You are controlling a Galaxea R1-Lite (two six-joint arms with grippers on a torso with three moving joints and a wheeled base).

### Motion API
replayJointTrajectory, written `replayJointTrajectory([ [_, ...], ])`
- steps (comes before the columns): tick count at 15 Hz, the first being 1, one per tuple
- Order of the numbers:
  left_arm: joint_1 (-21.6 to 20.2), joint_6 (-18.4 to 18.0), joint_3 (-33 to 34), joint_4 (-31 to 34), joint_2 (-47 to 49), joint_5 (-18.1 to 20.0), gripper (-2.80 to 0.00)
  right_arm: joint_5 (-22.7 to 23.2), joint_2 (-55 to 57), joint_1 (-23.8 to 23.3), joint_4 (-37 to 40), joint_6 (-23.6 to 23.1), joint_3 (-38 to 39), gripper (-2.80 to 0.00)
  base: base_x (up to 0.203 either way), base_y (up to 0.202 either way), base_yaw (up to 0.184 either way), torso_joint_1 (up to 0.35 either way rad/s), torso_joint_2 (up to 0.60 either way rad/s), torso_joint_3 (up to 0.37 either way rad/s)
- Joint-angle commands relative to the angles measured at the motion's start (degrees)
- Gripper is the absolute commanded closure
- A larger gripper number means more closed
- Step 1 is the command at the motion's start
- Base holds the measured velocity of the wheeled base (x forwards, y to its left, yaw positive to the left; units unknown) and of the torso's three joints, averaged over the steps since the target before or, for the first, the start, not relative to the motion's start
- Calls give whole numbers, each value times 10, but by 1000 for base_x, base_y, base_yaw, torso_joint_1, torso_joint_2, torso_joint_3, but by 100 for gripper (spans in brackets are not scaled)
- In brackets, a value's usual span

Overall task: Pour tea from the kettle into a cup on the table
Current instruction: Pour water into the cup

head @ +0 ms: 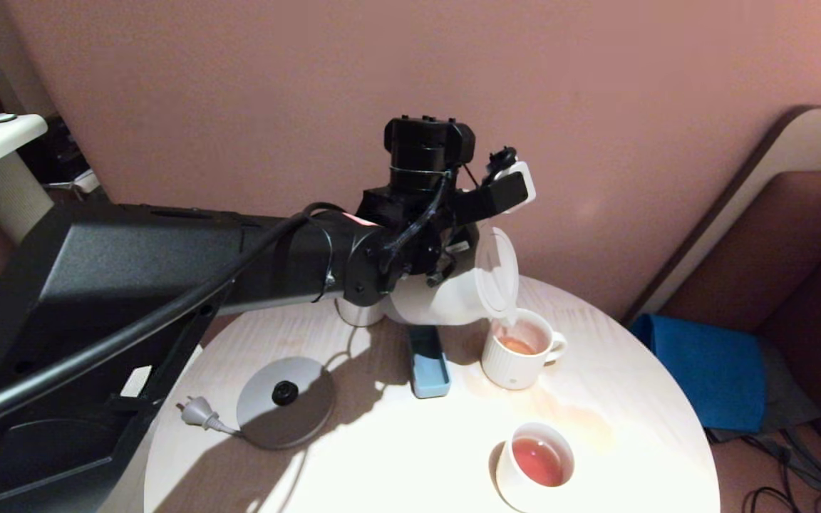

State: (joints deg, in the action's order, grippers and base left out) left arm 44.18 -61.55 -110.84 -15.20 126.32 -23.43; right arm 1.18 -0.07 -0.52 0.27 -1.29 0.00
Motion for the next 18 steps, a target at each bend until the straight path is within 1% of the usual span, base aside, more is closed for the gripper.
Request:
replayJointTrajectory([
  [1,0,-3,0,-13,6,-2,0,0,1,0,0,0,0,0,0,0,0,0,0,0],
  [18,9,-2,0,-16,6,-2,0,0,1,0,0,0,0,0,0,0,0,0,0,0],
])
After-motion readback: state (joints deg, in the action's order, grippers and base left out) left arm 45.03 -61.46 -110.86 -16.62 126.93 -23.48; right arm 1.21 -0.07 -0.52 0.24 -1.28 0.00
